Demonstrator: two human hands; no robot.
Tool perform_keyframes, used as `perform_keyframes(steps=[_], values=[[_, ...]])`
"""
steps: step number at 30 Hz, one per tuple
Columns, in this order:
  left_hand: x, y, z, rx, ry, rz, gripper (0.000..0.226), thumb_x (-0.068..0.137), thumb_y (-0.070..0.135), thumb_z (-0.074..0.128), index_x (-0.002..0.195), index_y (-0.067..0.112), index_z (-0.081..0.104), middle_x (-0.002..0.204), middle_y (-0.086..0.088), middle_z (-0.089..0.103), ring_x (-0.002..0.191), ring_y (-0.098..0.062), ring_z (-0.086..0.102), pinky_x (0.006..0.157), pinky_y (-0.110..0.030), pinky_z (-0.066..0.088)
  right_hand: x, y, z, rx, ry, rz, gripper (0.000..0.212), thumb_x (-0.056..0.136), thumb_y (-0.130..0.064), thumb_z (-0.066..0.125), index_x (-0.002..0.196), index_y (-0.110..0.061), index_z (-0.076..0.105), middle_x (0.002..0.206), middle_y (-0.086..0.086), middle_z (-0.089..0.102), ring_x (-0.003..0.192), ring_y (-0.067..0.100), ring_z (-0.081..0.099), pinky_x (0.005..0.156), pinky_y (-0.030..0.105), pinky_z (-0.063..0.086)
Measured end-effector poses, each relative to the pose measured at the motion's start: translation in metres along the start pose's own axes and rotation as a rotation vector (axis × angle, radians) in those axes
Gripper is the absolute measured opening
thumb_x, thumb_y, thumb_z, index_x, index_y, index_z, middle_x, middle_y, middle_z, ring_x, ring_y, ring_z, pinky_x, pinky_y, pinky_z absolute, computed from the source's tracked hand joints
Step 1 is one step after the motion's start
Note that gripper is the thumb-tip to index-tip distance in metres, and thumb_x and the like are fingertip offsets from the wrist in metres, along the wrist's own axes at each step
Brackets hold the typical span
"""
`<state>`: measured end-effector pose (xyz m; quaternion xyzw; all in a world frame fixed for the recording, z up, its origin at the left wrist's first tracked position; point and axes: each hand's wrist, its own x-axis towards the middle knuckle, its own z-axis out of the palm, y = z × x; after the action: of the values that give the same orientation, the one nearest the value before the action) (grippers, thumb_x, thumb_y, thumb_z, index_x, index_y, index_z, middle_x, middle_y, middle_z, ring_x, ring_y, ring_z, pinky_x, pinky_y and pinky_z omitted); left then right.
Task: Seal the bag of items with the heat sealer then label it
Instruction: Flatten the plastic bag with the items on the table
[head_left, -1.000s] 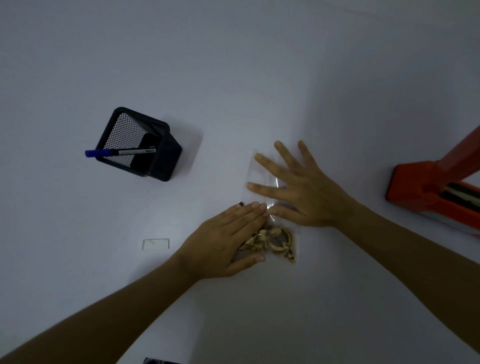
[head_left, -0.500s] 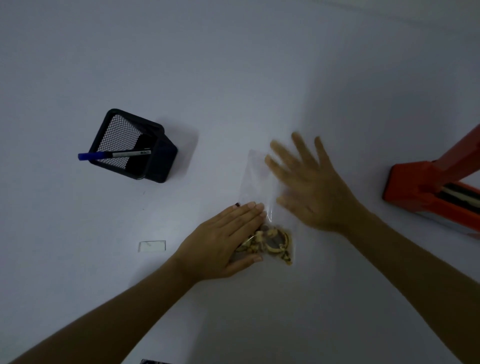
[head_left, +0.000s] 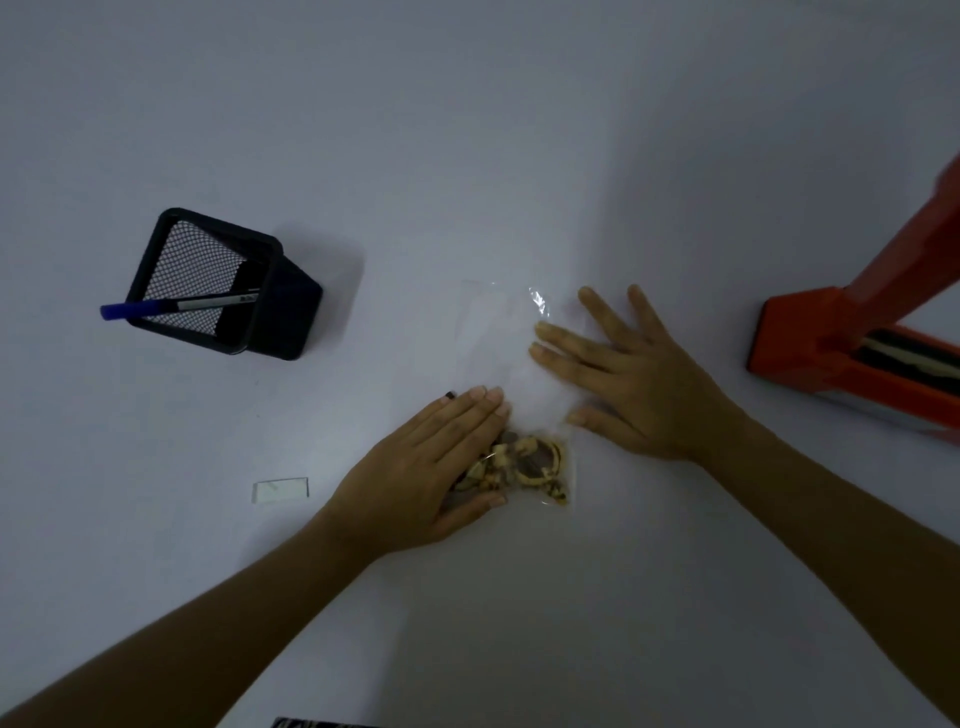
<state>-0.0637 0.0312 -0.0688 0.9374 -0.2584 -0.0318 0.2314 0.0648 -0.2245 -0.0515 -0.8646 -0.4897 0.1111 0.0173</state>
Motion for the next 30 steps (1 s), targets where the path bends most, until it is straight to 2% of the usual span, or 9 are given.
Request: perform_keyframes(steps=[4,11,14,18,22,26,30], values=[[0.003,0.000,0.001,0.003,-0.008,-0.001,0.068,0.096,0.051,0.045,0.143,0.004,0.037,0.152,-0.012,0.033,0.144,-0.021,0.026,0.118,-0.037,0.027,0.005,0.008,0.001,0.010,0.031,0.110,0.063,0.101,-0.055,0.017,0.150,-0.018,0.033,0.157,0.001,0.030,0.147,0.039,0.015,0.115,0.066,0.009],[0.008,0.002,-0.002,-0.031,0.020,-0.002,0.067,0.096,0.049,0.043,0.141,0.000,0.039,0.151,-0.016,0.035,0.143,-0.026,0.030,0.115,-0.041,0.031,0.005,0.004,0.006,0.043,0.067,0.134,0.059,0.102,-0.051,0.019,0.151,-0.019,0.028,0.158,-0.002,0.027,0.148,0.034,0.014,0.117,0.063,0.010],[0.016,0.002,-0.006,-0.031,0.041,0.066,0.065,0.096,0.045,0.047,0.140,-0.002,0.039,0.149,-0.017,0.036,0.142,-0.029,0.030,0.117,-0.042,0.028,0.006,0.005,0.007,0.048,0.068,0.140,0.054,0.104,-0.044,0.016,0.151,-0.020,0.027,0.158,-0.003,0.026,0.149,0.033,0.014,0.117,0.062,0.009],[0.023,-0.002,-0.005,-0.111,-0.033,0.172,0.062,0.095,0.041,0.051,0.140,-0.001,0.041,0.148,-0.015,0.040,0.141,-0.023,0.034,0.115,-0.039,0.033,0.005,0.006,0.009,0.041,0.060,0.141,0.053,0.105,-0.041,0.014,0.151,-0.020,0.028,0.158,-0.004,0.026,0.149,0.032,0.014,0.118,0.061,0.008],[0.024,-0.003,-0.003,-0.162,-0.074,0.137,0.064,0.095,0.046,0.047,0.141,0.002,0.040,0.149,-0.011,0.040,0.141,-0.019,0.034,0.116,-0.034,0.031,0.004,0.004,0.006,0.053,0.079,0.142,0.054,0.104,-0.042,0.018,0.151,-0.017,0.026,0.158,-0.001,0.027,0.149,0.032,0.014,0.118,0.060,0.007],[0.025,-0.003,-0.003,-0.168,-0.065,0.132,0.064,0.095,0.047,0.047,0.142,0.004,0.040,0.148,-0.010,0.040,0.140,-0.017,0.034,0.117,-0.031,0.028,0.005,-0.019,0.005,0.098,0.126,-0.008,0.055,0.103,-0.041,0.023,0.149,-0.013,0.033,0.157,0.002,0.028,0.149,0.032,0.014,0.118,0.058,0.005],[0.023,-0.003,-0.002,-0.180,-0.039,0.136,0.065,0.093,0.046,0.052,0.141,0.004,0.040,0.146,-0.010,0.042,0.139,-0.017,0.036,0.117,-0.030,0.027,0.010,-0.021,0.011,0.064,0.077,-0.112,0.052,0.103,-0.042,0.026,0.148,-0.018,0.038,0.155,-0.002,0.033,0.148,0.033,0.017,0.117,0.062,0.009]])
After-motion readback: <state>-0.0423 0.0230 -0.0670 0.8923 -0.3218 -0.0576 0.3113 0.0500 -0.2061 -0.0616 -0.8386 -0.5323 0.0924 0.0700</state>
